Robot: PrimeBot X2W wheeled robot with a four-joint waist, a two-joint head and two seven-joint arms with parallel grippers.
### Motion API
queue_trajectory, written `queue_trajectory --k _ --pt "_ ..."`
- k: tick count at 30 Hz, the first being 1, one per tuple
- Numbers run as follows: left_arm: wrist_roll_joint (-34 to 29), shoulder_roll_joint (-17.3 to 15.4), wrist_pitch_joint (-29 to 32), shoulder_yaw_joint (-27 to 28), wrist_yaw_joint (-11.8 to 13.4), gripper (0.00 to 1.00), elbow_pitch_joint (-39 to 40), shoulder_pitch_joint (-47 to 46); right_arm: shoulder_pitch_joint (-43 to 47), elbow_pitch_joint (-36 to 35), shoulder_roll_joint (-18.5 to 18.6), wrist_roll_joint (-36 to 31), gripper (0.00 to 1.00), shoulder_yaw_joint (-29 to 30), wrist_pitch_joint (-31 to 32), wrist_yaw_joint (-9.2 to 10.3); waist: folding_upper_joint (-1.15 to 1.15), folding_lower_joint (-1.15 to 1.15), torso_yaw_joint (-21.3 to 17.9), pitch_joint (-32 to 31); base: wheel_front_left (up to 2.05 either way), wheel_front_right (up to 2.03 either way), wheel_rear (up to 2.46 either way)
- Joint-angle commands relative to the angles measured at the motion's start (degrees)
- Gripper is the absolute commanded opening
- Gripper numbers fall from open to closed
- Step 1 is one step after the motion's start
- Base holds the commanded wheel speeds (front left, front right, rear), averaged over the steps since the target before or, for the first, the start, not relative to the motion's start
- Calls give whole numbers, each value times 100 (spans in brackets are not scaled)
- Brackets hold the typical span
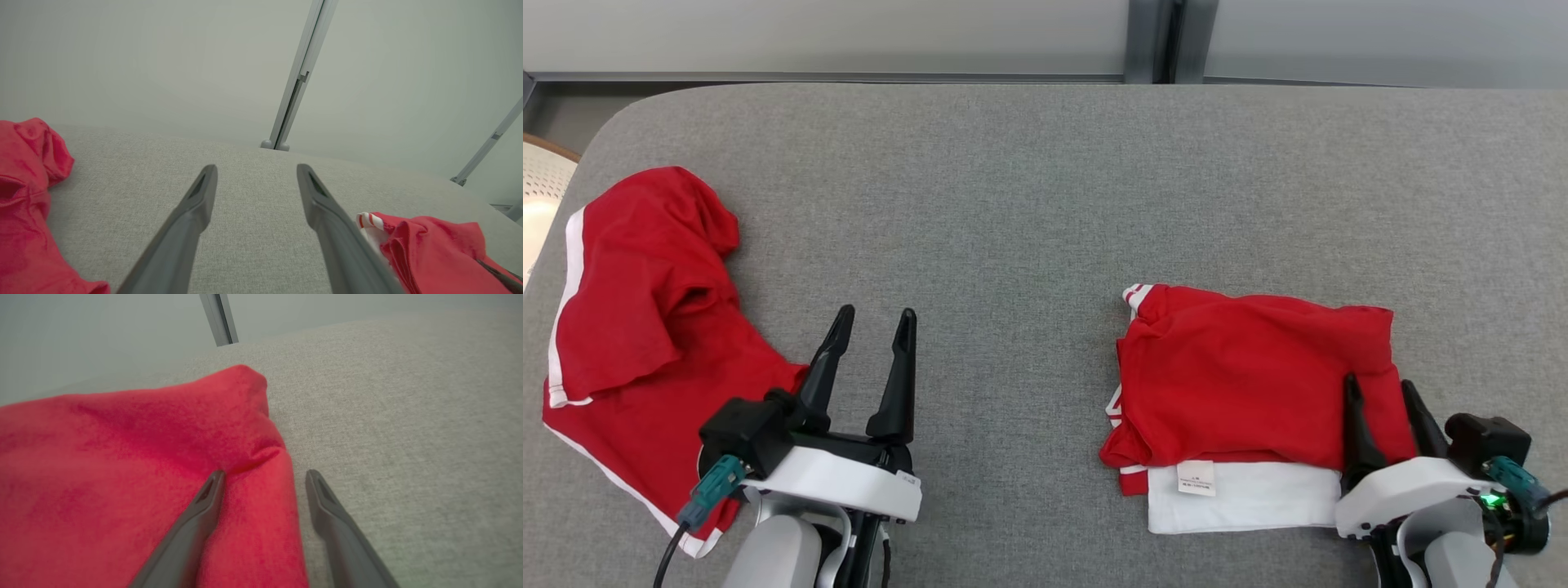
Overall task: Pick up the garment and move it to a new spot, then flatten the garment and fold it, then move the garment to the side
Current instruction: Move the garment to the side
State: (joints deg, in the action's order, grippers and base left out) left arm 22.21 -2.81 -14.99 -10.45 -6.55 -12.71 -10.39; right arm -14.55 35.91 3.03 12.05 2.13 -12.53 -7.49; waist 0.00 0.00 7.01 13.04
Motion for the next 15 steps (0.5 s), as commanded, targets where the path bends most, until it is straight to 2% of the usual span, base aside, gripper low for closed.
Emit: queue_trajectory --k 1,2,7,15 --pt "-41 -19 -25 27 -20 100 2 -91 -55 117 -1 15 13 -68 31 1 0 0 -9 5 0 0 0" --pt "-52 -19 -25 31 -23 100 -3 -86 -80 184 -3 6 0 -117 15 1 0 0 -16 5 0 0 0" --pt "-81 -18 -25 39 -33 100 3 -69 -238 206 139 -302 0 -261 -183 1 0 0 -139 -41 0 0 0" --pt "-218 -19 -25 -125 -50 100 160 -225 -589 -455 586 -903 0 -515 -274 2 0 0 -646 117 0 0 0"
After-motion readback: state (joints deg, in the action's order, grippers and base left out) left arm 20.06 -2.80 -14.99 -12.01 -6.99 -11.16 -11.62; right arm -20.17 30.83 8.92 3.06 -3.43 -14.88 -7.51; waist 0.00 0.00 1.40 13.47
